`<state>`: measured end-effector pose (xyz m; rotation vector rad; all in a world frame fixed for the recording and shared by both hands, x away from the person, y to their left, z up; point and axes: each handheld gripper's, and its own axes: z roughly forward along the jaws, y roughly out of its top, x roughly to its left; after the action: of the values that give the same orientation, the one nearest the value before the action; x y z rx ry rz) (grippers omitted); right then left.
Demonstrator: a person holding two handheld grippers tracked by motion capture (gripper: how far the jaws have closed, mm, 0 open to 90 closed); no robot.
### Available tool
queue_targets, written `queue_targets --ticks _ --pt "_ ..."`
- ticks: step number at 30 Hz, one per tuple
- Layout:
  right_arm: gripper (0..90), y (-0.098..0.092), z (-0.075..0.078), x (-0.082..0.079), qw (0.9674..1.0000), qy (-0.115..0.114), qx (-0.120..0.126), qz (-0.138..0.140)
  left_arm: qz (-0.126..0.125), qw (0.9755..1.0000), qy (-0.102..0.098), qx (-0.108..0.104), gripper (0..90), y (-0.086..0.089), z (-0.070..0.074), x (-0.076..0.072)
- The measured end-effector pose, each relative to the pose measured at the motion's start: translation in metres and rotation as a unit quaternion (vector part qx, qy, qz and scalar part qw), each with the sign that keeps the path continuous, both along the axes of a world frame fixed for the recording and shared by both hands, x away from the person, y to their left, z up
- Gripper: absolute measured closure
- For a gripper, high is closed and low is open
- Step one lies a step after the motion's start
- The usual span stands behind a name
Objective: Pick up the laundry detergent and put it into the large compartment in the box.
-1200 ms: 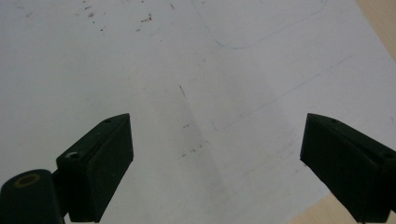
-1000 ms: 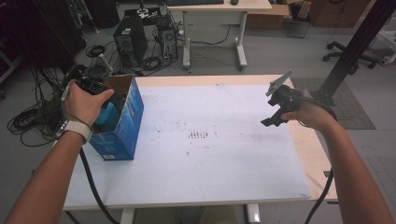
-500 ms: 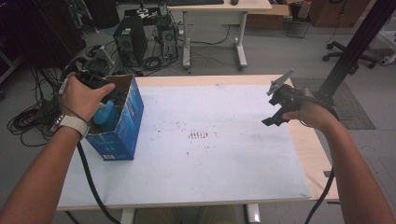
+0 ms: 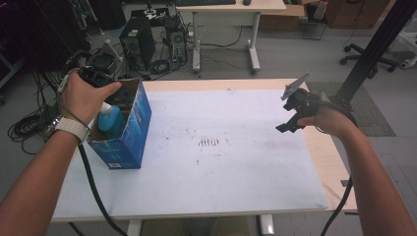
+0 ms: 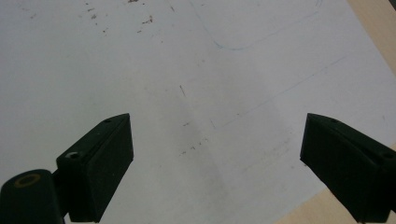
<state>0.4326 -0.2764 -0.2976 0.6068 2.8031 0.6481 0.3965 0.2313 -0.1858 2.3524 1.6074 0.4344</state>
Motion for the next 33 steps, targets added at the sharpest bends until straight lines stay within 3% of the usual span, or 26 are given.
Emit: queue_targets --ticks 5,18,24,33 --pt "9.5 0.001 0.000 0.000 1.0000 0.000 -0.002 0.002 -0.037 0.9993 -0.003 -0.006 4.7 -0.007 0.004 -0.005" --pt "9.7 0.001 0.002 -0.002 1.0000 0.001 -0.004 0.000 -0.095 0.9954 -0.004 -0.006 5.3 -0.027 0.018 -0.013" --pt "9.7 0.001 0.002 -0.003 1.0000 0.003 -0.005 0.000 -0.153 0.9882 0.006 -0.007 5.1 -0.040 0.023 -0.018" --pt "9.7 0.002 0.004 -0.004 1.0000 0.001 -0.005 -0.001 -0.190 0.9817 0.008 -0.005 5.6 -0.056 0.024 -0.022"
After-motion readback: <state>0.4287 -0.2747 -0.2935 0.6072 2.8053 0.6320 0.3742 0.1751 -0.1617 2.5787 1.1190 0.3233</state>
